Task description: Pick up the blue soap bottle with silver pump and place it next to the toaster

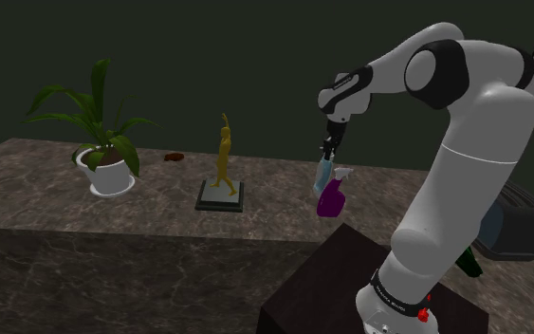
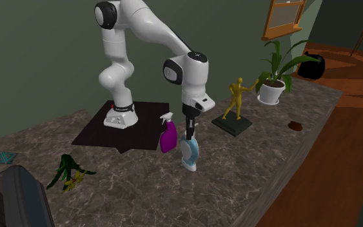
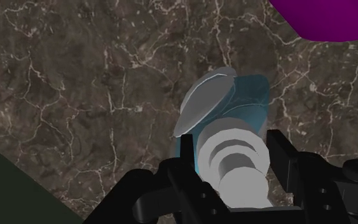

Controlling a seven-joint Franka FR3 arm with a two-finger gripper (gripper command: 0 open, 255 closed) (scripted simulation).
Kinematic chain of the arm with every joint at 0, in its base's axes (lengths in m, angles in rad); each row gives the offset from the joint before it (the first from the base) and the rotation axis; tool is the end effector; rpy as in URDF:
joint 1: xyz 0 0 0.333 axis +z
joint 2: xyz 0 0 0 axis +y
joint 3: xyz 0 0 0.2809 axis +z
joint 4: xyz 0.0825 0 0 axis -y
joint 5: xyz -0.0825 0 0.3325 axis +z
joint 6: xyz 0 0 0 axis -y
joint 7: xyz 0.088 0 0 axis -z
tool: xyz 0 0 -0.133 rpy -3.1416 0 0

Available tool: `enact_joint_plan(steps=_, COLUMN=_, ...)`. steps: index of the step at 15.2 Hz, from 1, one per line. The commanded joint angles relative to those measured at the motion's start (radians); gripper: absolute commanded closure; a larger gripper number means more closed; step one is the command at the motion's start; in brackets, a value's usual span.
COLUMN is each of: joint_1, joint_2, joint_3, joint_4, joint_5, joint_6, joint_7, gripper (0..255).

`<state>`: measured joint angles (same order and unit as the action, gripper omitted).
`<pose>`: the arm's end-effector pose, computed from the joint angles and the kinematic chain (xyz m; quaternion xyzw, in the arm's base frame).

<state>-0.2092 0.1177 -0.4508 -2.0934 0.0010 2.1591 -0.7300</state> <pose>0.4054 -0.3124 0.3383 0.9988 0.0355 -0.0316 0.0065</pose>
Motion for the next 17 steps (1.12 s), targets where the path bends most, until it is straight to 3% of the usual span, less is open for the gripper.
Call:
enact_joint_plan(steps=1, joint_1=0.002, joint_2=-0.013, joint_3=-0.001, joint_4=0.011, joint_5=-0.007, joint_6=-0.023, joint_7=0.004, gripper=255)
enact_joint_plan(steps=17, joint_1=0.01, joint_2=-0.095, joint_3=0.0, joint_4=0.142, joint_5=-0.044, joint_6=-0.229, joint_7=0.024, gripper=255)
